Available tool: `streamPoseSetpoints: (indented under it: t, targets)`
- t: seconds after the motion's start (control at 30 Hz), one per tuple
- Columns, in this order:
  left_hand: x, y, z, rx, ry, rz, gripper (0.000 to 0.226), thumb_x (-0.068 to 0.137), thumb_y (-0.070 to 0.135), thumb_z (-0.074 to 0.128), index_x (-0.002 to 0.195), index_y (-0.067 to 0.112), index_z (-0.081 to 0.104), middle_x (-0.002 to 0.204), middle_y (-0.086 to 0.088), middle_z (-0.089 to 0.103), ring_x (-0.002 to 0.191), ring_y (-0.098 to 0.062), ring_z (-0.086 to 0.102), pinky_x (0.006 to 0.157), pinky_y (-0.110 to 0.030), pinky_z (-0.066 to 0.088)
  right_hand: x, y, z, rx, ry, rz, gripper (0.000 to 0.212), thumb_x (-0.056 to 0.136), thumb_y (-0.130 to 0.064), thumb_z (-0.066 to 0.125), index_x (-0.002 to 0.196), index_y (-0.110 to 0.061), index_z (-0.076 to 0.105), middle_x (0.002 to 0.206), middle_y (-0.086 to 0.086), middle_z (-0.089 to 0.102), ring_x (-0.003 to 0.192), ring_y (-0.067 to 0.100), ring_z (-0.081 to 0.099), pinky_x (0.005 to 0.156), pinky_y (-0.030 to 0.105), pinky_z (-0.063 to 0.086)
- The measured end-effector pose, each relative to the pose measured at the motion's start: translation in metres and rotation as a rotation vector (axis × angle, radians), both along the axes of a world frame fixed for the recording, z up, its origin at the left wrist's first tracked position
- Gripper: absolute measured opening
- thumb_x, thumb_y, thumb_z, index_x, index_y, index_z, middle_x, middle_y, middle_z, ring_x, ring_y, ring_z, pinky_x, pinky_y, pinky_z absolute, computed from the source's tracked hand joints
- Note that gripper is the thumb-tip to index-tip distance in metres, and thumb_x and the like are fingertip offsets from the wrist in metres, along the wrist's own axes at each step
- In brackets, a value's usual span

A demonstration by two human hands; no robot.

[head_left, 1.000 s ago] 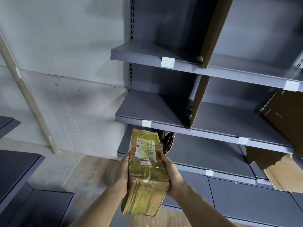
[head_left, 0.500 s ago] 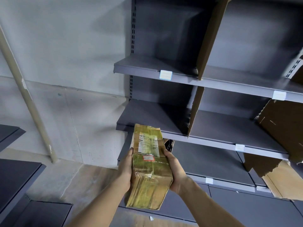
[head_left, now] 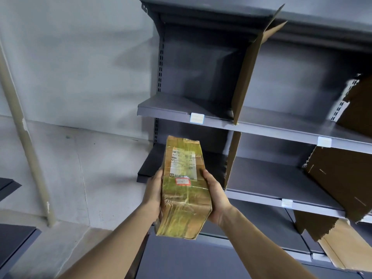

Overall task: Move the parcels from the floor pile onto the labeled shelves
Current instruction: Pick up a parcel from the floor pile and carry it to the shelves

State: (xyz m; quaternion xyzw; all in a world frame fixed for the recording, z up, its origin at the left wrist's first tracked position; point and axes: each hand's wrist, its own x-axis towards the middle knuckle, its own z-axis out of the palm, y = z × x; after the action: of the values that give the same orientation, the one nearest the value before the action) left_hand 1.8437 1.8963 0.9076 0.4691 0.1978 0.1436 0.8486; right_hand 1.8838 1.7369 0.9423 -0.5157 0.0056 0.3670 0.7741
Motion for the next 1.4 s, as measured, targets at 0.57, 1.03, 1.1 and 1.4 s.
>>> streamPoseSetpoints:
  t: [0.57,1.03,1.1,1.4]
  targets:
    - [0.138,0.032,0.001,0.143,0.155,0.056,0.044,0.093,0.057,0.048,0.088,0.026,0.079,0.097,-0.015,0.076,0.092,-0.035,0.073,0.097,-0.051,0.053,0.144,0.031,-0.011,0.012,-0.065,-0.085,0.052,0.098,-0.055,0.044,0.117,-0.017,0.074,0.111,0.012,0.077,0.096,0.027,0.074,0.085,0.041,0.055]
    - [0.242,0.067,-0.020,0.449,0.448,0.312,0.054,0.095,0.065,0.032,0.083,0.021,0.060,0.106,-0.015,0.071,0.101,-0.036,0.065,0.094,-0.050,0.052,0.252,0.084,-0.038,-0.123,0.006,-0.393,0.066,0.061,-0.064,0.086,0.106,-0.016,0.076,0.093,0.007,0.080,0.091,0.032,0.075,0.096,0.048,0.057]
    - [0.242,0.065,-0.015,0.417,0.465,0.326,0.052,0.098,0.060,0.030,0.078,0.022,0.060,0.101,-0.012,0.070,0.098,-0.035,0.065,0.095,-0.050,0.052,0.254,0.089,-0.040,-0.115,0.024,-0.391,0.071,0.056,-0.067,0.085,0.105,-0.017,0.076,0.092,0.006,0.080,0.090,0.032,0.076,0.095,0.049,0.058]
    - [0.220,0.051,0.004,0.387,0.439,0.289,0.048,0.101,0.054,0.032,0.079,0.022,0.061,0.093,-0.011,0.069,0.096,-0.033,0.066,0.096,-0.051,0.052,0.249,0.086,-0.045,-0.053,0.006,-0.355,0.083,0.057,-0.082,0.073,0.111,-0.020,0.076,0.099,0.006,0.080,0.095,0.032,0.076,0.096,0.051,0.057]
